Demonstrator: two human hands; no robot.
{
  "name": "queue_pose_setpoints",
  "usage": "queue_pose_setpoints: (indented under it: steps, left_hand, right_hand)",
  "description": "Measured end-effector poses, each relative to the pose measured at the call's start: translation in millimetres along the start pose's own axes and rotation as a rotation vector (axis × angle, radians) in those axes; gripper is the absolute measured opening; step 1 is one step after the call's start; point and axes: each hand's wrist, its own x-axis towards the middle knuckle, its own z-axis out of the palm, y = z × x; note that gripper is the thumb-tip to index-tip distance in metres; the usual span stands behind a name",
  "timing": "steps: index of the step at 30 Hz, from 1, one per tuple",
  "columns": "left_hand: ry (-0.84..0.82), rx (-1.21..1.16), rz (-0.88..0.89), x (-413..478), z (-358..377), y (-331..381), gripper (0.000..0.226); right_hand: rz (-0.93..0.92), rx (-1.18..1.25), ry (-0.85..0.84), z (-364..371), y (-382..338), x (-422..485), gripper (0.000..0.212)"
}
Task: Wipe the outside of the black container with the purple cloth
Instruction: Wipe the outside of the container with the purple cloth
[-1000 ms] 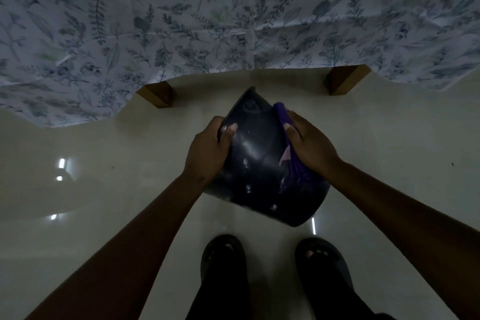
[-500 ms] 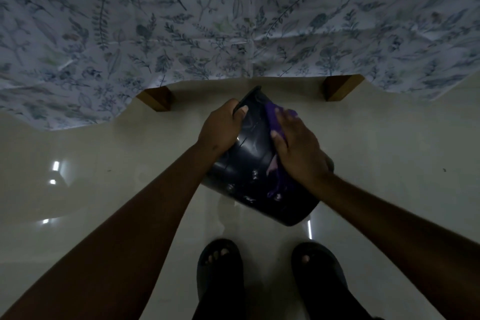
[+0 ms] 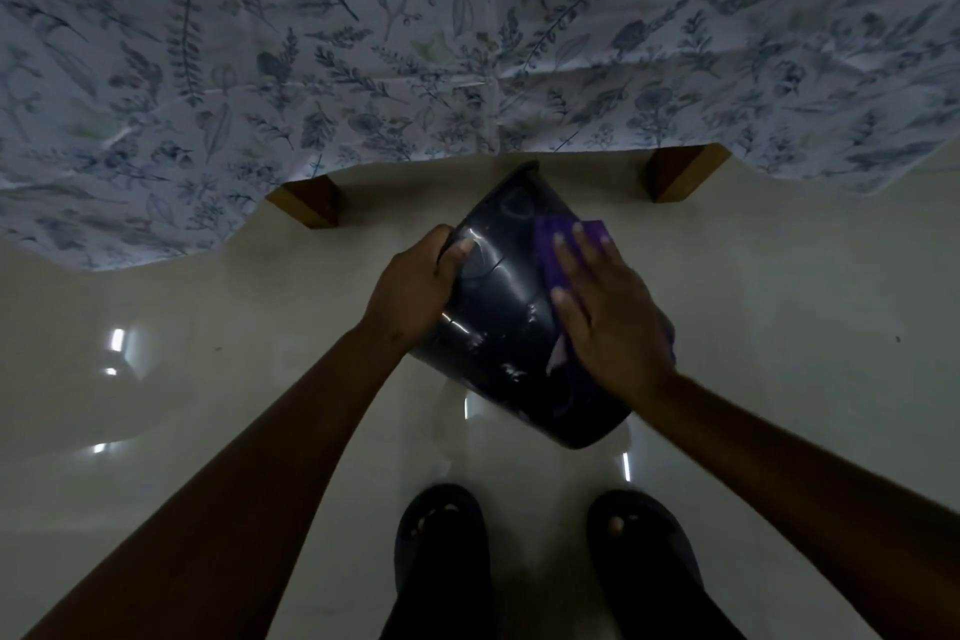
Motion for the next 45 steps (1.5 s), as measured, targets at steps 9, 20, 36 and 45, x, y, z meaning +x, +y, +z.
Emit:
queue_pose_setpoints:
  steps: [9,20,36,45]
  left_hand:
    - [0.041,-0.077,0.048,22,9,20,0.039]
    - [-0.01,-0.043,0.014,40,10,23,0.04]
    - [0.021,0.005,-0.022,46,10,26,0.039]
    - [-0.118,0.085,-0.093,56,1,34,0.04]
  right_hand:
    - [0.055,0.229,-0.042,-15,26,46,0.055]
    - [-0.173,-0.191,-0.044,0,-7,-16,0.057]
    - [-0.042,-0.075,-0.017,-1,-26,4,0.055]
    - [0.004,0.092,-0.028,-2,-26,-1,0.058]
